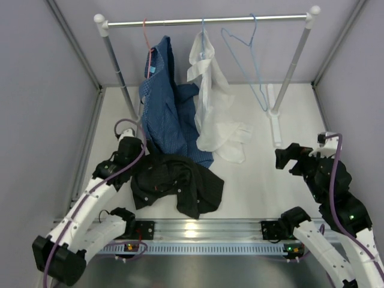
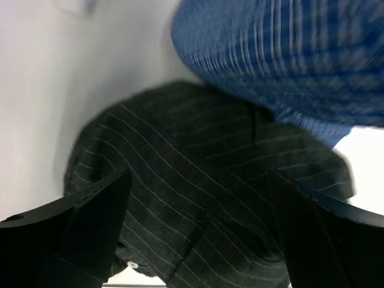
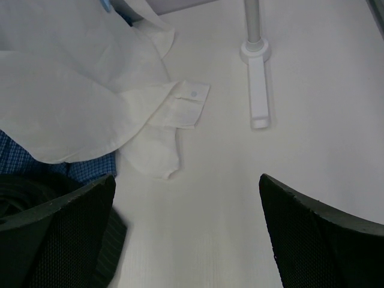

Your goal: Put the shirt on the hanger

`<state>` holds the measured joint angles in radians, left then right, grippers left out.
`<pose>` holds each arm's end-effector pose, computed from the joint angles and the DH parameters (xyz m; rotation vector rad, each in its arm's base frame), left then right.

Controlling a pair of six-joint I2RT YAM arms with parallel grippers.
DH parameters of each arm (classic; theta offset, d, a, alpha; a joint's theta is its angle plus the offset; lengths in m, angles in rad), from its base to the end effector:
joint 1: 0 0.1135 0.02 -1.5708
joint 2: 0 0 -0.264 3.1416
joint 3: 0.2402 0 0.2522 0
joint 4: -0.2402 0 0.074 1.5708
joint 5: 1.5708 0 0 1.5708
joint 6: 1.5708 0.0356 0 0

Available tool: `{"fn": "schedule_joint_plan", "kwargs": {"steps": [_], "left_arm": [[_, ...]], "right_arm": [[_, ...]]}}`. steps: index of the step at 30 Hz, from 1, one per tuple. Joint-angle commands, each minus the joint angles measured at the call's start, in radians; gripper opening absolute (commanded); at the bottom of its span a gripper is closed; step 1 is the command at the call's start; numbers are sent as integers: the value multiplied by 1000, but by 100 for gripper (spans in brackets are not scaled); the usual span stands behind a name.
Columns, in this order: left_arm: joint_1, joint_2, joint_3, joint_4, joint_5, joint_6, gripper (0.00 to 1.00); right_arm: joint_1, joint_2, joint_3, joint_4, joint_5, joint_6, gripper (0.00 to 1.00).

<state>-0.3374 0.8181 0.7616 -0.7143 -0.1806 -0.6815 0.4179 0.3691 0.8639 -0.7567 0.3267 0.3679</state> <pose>0.1585 -0.0488 0.2763 -0.4896 2.2934 -0.2980 0.0640 0.0159 0.3500 0.1837 1.8168 0.2563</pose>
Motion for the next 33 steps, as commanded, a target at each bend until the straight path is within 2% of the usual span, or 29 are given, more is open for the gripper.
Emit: {"fn": "schedule_joint_plan", "kwargs": {"steps": [1,4,7,10,13,14,15,17,18,19,20,26,29,32,33], "left_arm": [[-144,45,-11,73,-31,-44,98],[-265,38,-42,116,-89,-81,96],[-311,16,-74,163,-93,-93,95],[-325,9,-120,209,-40,-87,86],[-337,22,-160,258,15,-81,72],[-341,27,-169,275,32,-81,67],[-344,35,-185,289,49,-76,47],[-360,45,-192,340,104,-69,33],[-371,46,-193,355,118,-58,11],[-396,43,-189,389,139,-55,3],[-409,39,-186,406,148,-50,0],[-540,78,-64,476,156,-27,0],[-623,150,75,492,127,-10,0],[-676,266,216,493,101,-1,0],[-684,304,246,490,87,10,5]], "right_arm": [[10,27,-11,-9,-52,6,100],[10,39,-17,-9,-64,6,100],[10,47,-20,-7,-84,6,100],[10,51,-23,-7,-94,3,100],[10,54,-23,-7,-100,3,100],[10,56,-23,-7,-101,5,99],[10,57,-23,-6,-104,6,99],[10,60,-28,0,-117,8,100],[10,63,-29,3,-121,14,99],[10,65,-35,5,-132,16,99],[10,68,-40,14,-140,17,99],[10,90,-72,62,-225,36,99],[10,109,-94,126,-359,37,99],[12,131,-106,174,-429,54,99],[12,133,-108,178,-433,60,99]]}}
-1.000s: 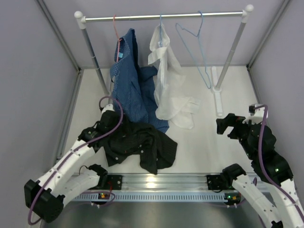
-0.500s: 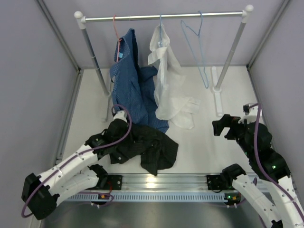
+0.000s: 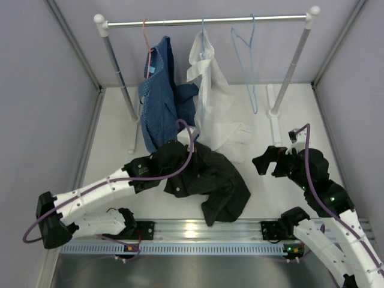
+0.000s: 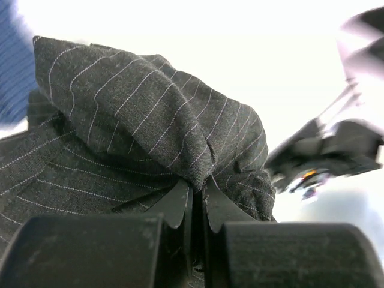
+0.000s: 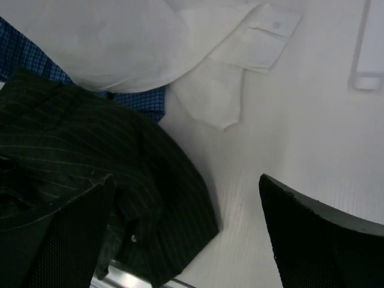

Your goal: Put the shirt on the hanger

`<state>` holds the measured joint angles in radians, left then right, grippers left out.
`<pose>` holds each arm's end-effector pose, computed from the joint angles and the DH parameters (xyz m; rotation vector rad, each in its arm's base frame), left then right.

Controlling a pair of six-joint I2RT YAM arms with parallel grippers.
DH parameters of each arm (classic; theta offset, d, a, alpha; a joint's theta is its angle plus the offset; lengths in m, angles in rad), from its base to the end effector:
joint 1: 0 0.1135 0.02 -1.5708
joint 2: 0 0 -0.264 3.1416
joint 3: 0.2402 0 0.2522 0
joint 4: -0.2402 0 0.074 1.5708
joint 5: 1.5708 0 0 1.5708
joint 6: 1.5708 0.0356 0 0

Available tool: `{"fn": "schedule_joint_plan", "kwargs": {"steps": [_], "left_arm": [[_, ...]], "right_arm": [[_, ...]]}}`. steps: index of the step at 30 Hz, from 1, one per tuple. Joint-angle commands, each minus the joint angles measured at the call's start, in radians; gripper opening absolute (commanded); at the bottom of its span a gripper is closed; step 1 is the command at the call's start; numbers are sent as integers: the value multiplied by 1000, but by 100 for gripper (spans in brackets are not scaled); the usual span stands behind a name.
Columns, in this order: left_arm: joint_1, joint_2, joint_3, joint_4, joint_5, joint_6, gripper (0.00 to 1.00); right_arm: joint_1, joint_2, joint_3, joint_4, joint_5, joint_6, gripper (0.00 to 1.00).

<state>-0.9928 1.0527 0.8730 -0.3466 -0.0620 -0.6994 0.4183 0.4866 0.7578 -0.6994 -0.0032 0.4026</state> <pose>0.1306 -0.1962 0.3031 0.2883 2.2250 -0.9205 0.0971 0.0433 0.3149 -0.0181 2.0385 0.5259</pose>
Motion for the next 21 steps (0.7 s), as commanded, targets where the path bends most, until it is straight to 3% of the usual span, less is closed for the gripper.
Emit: {"fn": "schedule_joint_plan", "kwargs": {"steps": [1,4,5,6,8,13,15,18,19,21], "left_arm": [[-30,149,159,121,-36,32,11],[-30,281,245,81,-45,52,44],[-32,296,259,74,-50,72,60],[-33,303,276,64,-62,80,83],[-32,277,284,23,-171,110,96],[-32,126,262,-87,-494,130,98],[-32,42,221,-135,-550,83,98],[-30,-23,107,-188,-570,-18,98],[-32,-34,77,-201,-572,-52,98],[-30,-65,-29,-218,-587,-147,98]], "right_arm": [[10,17,0,124,-100,25,99],[10,15,-5,123,-77,24,100],[10,15,-6,123,-80,19,99],[10,15,-6,121,-84,16,99],[11,12,-11,123,-101,12,99],[10,15,-8,124,-81,-1,99],[10,29,-6,136,-90,-14,100],[11,98,-11,191,-232,-54,99],[11,130,1,198,-327,-62,99],[49,254,49,183,-333,-93,99]]}}
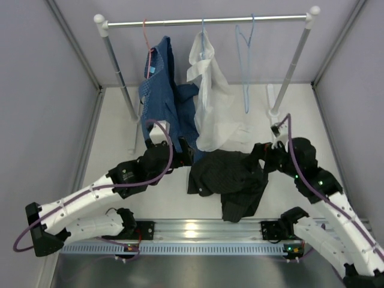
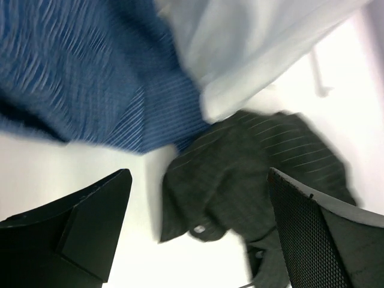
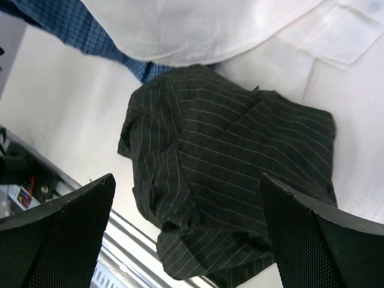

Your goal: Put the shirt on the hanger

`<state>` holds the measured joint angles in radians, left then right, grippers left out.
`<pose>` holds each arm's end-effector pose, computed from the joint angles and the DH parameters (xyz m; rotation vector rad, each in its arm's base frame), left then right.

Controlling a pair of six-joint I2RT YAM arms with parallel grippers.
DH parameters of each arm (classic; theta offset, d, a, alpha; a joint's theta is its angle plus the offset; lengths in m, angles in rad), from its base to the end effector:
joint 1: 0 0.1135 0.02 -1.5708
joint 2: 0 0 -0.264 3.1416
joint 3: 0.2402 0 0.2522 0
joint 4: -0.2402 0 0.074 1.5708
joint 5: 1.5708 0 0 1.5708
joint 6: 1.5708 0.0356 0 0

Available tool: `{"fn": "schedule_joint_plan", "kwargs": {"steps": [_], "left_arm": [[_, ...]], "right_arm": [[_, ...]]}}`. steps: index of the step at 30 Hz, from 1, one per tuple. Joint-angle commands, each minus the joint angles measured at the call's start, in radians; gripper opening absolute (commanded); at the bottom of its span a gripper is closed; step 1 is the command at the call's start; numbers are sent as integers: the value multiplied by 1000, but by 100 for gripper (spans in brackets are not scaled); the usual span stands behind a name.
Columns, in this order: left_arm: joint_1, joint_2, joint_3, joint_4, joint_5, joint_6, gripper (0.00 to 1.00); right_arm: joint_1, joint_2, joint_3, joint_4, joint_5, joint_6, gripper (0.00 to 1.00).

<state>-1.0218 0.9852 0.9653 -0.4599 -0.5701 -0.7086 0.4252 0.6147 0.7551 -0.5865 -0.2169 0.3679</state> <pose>0.1272 -0.1712 0.3406 -0.0390 2.0096 -0.5382 0.1213 0.0633 0.3125 -0.2019 2.0713 0.7139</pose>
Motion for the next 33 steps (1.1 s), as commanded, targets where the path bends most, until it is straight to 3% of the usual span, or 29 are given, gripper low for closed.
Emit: {"fn": "schedule_joint_plan", "kwargs": {"steps": [1,3,5,8,13,20,23,24,26,33], "left_arm": [[-1,-38,-158,-105,-85,-167,98],[0,-77,-255,-103,-109,-230,98],[0,-105,-293,-105,-114,-249,98],[5,-94,-310,-124,-114,-261,98],[6,-137,-312,-212,-178,-316,98],[6,-301,-365,-253,-198,-318,98],[6,-329,-378,-256,-195,-298,98],[6,-335,-378,-258,-197,-295,98],[5,-336,-375,-258,-201,-281,98],[6,-344,-330,-253,-223,-227,98]], "right_arm": [[82,204,76,57,-63,-72,99],[252,281,155,16,191,-115,99],[414,423,217,-15,328,-136,99],[542,603,308,-9,494,-147,100],[616,833,386,74,551,-129,99],[644,1063,409,137,619,-87,86],[676,1062,383,191,617,-109,54],[685,1048,369,218,631,-112,27],[710,992,363,232,649,-112,3],[710,682,359,266,544,-106,0]]}}
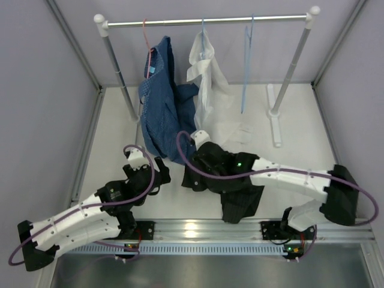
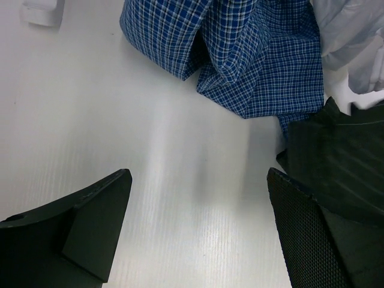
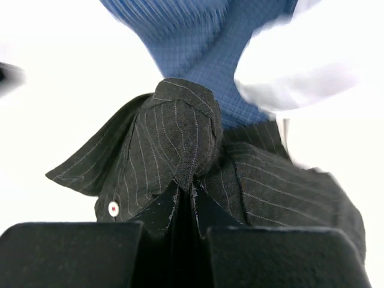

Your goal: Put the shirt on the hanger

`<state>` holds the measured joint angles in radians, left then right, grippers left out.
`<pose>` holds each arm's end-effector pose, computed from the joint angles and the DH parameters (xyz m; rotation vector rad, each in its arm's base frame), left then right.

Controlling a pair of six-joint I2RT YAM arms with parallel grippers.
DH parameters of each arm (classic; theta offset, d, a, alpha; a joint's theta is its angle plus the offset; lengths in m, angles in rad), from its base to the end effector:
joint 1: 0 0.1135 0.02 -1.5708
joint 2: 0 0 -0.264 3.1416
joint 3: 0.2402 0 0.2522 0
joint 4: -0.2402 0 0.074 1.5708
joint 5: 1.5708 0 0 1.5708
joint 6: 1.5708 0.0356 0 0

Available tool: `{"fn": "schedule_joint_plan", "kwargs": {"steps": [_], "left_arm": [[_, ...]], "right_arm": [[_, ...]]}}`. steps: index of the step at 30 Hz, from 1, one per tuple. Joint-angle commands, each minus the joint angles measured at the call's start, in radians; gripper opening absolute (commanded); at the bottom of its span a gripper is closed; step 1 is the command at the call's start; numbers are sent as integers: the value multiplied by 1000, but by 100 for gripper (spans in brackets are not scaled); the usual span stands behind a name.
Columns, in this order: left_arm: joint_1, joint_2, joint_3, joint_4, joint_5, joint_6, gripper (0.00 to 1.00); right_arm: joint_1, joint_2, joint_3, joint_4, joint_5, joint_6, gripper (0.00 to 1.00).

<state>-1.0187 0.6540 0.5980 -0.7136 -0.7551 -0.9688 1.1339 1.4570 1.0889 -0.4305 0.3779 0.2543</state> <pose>0.0890 -0.0980 0.2508 -0.2982 2.0943 -0.2891 0.1451 0.2797 0.2669 -0.8198 2.1634 0.2607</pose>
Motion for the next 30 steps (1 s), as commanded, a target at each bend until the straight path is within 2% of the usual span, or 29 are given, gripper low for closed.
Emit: {"fn": "schedule_joint_plan", "kwargs": {"steps": [1,2,3,5,6,7,9,10,12,14,18,23,30], "left_arm": [[3,-13,45,8,-38,47,98],[2,-10,52,20,-36,61,98],[3,-10,57,38,-27,80,98],[3,-10,66,124,22,155,98],[3,-8,65,167,51,188,98],[2,-7,51,219,136,264,98],[3,1,30,403,253,326,98],[3,7,-9,477,383,378,98],[3,44,-50,685,488,401,98],[3,82,-104,820,584,407,98],[3,222,-156,1084,646,364,98],[2,402,-178,1206,626,288,96],[3,515,-253,1456,683,176,93]], "right_arm": [[-38,-235,22,111,-101,16,0],[-74,-274,10,113,-170,45,0],[-112,-311,2,113,-310,65,0],[-282,-406,-50,136,-483,124,0],[-348,-435,-75,153,-675,143,0],[-476,-475,-98,167,-754,161,0],[-583,-501,-165,202,-964,198,0],[-673,-526,-196,232,-1031,216,0],[-741,-556,-285,350,-1222,296,0],[-796,-575,-326,375,-1272,322,0],[-824,-618,-340,374,-1321,316,0],[-858,-642,-325,374,-1356,313,0],[-873,-670,-305,377,-1390,297,0]]}}
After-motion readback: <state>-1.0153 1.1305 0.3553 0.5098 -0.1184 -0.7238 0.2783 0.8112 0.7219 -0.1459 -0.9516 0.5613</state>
